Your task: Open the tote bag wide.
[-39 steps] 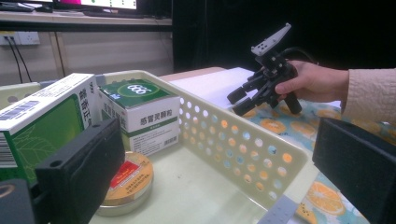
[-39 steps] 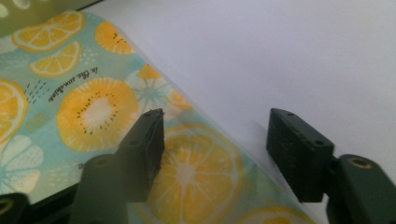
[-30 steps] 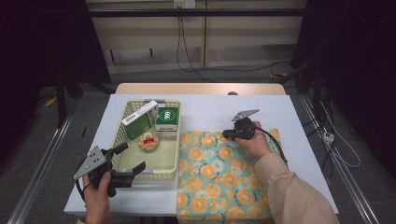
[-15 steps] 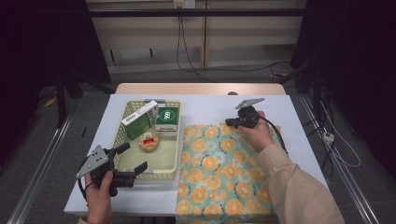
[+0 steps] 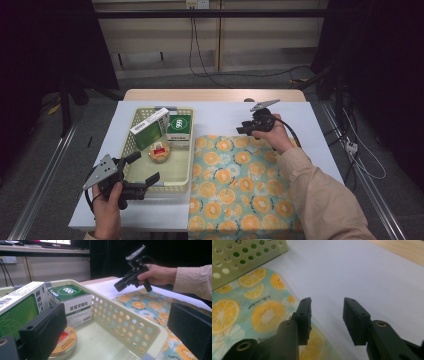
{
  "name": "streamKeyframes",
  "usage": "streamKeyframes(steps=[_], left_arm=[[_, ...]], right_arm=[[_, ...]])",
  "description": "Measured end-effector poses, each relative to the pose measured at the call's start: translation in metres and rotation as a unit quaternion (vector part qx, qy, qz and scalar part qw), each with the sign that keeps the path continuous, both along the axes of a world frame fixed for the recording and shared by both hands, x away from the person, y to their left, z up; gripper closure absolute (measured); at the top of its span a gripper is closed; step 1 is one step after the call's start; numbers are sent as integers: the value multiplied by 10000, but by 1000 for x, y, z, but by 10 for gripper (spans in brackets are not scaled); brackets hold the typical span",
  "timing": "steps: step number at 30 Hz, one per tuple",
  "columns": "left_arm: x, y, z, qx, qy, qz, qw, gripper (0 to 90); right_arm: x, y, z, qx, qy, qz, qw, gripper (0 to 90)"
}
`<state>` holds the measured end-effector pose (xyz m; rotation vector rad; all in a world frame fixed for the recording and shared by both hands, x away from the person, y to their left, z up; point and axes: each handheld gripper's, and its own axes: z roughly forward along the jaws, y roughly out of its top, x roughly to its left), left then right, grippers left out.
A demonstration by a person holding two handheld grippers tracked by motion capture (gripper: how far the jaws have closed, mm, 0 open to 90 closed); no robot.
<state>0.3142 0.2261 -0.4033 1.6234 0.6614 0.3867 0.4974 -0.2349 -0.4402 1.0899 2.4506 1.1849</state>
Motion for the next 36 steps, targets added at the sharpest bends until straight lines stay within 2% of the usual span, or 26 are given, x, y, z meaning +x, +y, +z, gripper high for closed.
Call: streamKeyframes(steps=[2, 4, 7, 8, 10, 11, 12, 13, 18, 19, 22, 24, 26, 29, 33, 34, 36], left_arm=[[-1, 0, 1, 6, -26, -20, 10000, 20], [-1, 1, 0, 28, 7, 3, 10000, 21], [0, 1, -1, 65, 43, 19, 10000, 21], [0, 1, -1, 53, 56, 21, 10000, 20], [0, 1, 0, 53, 57, 21, 10000, 21], [0, 1, -1, 28, 59, 33, 10000, 20], [0, 1, -1, 29, 62, 33, 10000, 20], [0, 1, -1, 28, 56, 45, 10000, 20], [-1, 0, 0, 113, 44, 34, 9999, 21], [-1, 0, 0, 81, 39, 31, 10000, 21], [-1, 1, -1, 79, 69, 74, 9999, 21], [-1, 0, 0, 90, 51, 55, 9999, 21], [-2, -2, 0, 105, 34, 52, 9999, 21], [-2, -3, 1, 155, 9, -1, 9999, 21], [-2, -3, 2, 105, 26, -4, 9999, 21], [-2, -3, 1, 107, 27, 8, 9999, 21], [-2, -2, 1, 127, 48, 28, 9999, 21]], right_arm=[[-6, -3, -3, 93, 87, -12, 9999, 479], [-11, -5, -9, -64, 179, -83, 9998, 414], [-16, -5, -19, -268, 292, -55, 9992, 399], [-18, -5, -21, -228, 208, -63, 9995, 387], [-22, -5, -23, -298, 53, -54, 9995, 426], [-25, -4, -23, -372, -9, 10, 9993, 466], [-27, -4, -22, -474, -34, 82, 9988, 543], [-28, -4, -20, -450, 51, 66, 9990, 643], [-33, -10, -20, -300, 232, 125, 9992, 900], [-33, -11, -21, -199, 283, 134, 9993, 900], [-34, -12, -21, -145, 298, 70, 9994, 900], [-34, -10, -20, -192, 341, 23, 9992, 900], [-33, -7, -16, -361, 343, 91, 9987, 900], [-30, -11, -4, -240, 142, -54, 9996, 900], [-25, -15, 6, -328, 33, -139, 9994, 900], [-22, -18, 11, -286, -67, -257, 9992, 900], [-18, -20, 14, -320, -138, -340, 9988, 900]])
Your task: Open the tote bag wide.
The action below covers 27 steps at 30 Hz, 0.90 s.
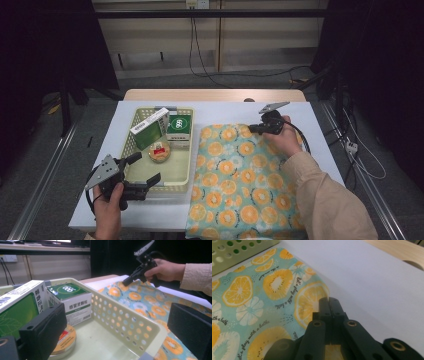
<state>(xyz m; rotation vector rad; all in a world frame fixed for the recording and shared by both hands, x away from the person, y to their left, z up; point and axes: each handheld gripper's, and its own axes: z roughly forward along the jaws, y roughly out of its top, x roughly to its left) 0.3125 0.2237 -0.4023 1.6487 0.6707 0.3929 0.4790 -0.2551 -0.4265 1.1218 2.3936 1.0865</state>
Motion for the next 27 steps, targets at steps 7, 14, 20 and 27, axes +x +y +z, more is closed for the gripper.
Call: streamKeyframes(steps=[7, 14, 20, 27], left_arm=[[0, -3, 0, 8, 9, -35, 10000, 21], [0, -5, 1, 34, 26, -105, 9999, 21], [1, -1, 1, 5, 63, -34, 10000, 21], [1, -1, -1, -111, 98, -86, 9999, 20]], right_arm=[[15, -8, 4, 78, -276, -316, 9991, 900], [55, -18, 12, 84, -367, -779, 9962, 900], [80, -34, 10, 504, -694, -1558, 9841, 724], [64, -35, 8, 385, -403, -1125, 9921, 527]])
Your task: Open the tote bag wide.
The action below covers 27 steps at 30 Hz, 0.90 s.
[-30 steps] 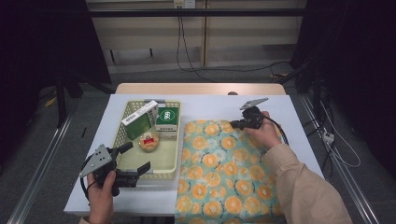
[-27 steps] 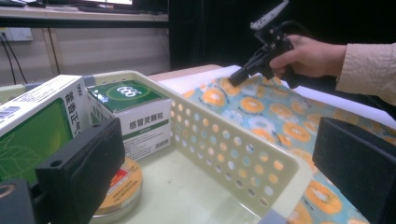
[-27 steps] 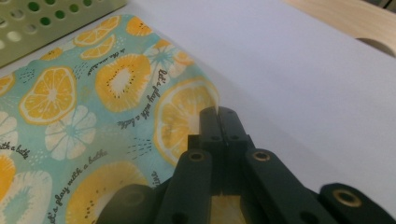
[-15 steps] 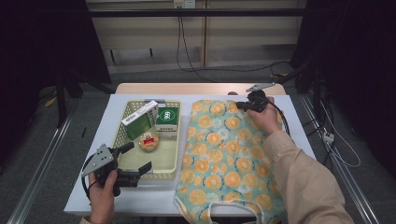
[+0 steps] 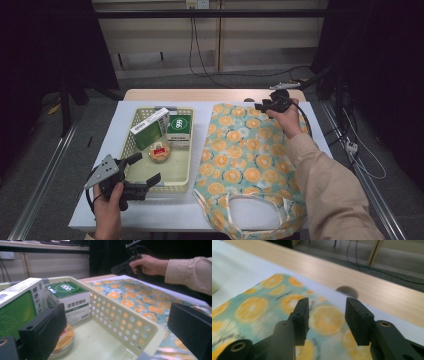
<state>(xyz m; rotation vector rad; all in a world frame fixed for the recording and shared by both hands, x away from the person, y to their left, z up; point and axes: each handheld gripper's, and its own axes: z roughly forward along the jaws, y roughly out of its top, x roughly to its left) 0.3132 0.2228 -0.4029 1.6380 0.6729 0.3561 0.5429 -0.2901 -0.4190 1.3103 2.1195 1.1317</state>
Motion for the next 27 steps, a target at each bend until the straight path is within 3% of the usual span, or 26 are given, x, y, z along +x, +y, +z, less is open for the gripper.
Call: streamKeyframes(steps=[1, 3, 5, 7, 15, 18, 21, 25, 27], left_arm=[[0, -1, 0, 14, -12, -16, 10000, 20], [0, -3, 0, -4, 6, -38, 10000, 20], [0, -3, 0, 4, -18, -77, 10000, 20], [0, -4, -1, -3, -18, -102, 9999, 20], [-1, -2, 1, -1, -42, -55, 10000, 20], [0, -1, -1, 16, 6, -13, 10000, 20], [-1, -1, -1, 29, 21, 1, 10000, 20], [-2, -2, -1, 70, -2, -13, 10000, 20], [-2, -3, -1, 99, -2, -5, 10000, 20]], right_arm=[[-16, 5, 1, -19, 19, 249, 9997, 509], [-29, 9, 2, 21, 34, 498, 9988, 481], [-37, 11, 2, 64, 59, 563, 9984, 442], [-55, 15, 3, -39, 130, 743, 9971, 371], [-129, 22, 9, -72, 83, 1222, 9924, 293], [-155, 25, 7, -371, 78, 1335, 9903, 254], [-178, 27, 3, -200, 145, 1512, 9882, 272], [-204, 31, -7, -94, 239, 1732, 9845, 267], [-213, 35, -11, -107, 233, 1880, 9818, 305]])
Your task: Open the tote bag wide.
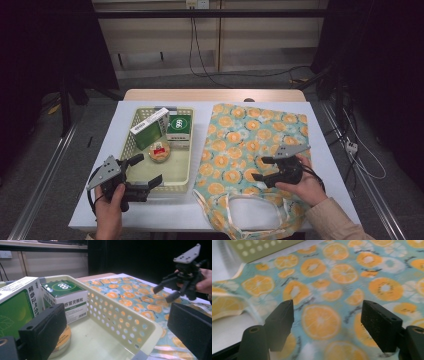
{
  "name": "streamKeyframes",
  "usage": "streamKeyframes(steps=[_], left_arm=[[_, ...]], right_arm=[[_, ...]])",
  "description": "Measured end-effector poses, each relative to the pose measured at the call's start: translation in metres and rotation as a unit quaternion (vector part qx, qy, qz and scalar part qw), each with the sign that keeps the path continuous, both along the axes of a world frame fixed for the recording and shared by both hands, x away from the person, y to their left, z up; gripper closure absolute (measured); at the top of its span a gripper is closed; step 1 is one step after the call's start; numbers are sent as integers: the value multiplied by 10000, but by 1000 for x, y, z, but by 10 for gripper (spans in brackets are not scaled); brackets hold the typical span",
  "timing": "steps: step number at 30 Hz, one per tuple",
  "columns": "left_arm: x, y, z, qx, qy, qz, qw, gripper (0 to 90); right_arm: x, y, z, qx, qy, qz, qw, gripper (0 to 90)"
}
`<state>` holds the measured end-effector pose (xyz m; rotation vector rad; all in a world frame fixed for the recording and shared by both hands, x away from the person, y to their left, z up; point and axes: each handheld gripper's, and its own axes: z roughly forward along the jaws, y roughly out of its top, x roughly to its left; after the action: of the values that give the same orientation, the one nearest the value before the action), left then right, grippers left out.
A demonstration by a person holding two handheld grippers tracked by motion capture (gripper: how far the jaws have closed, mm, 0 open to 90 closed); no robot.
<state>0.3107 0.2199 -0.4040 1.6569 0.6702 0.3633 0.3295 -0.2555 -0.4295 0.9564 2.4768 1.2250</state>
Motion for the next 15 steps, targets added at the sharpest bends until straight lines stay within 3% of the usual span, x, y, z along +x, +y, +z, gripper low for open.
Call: streamKeyframes(steps=[5, 7, 11, 12, 15], left_arm=[[-1, -1, 0, 40, -13, -6, 10000, 20], [-2, 2, 0, 18, -4, 50, 10000, 20], [-3, 5, -1, -16, 12, 84, 10000, 20], [-3, 4, -1, -10, 12, 76, 10000, 20], [-3, 2, -1, 36, 13, 33, 10000, 19]], right_arm=[[-17, 16, -2, 4, 81, 437, 9990, 380], [-27, 28, -7, 73, 100, 788, 9968, 462], [-33, 38, -17, -66, 155, 978, 9951, 539], [-34, 40, -23, -201, 109, 985, 9949, 562], [-34, 41, -27, -240, 122, 1023, 9944, 603]])
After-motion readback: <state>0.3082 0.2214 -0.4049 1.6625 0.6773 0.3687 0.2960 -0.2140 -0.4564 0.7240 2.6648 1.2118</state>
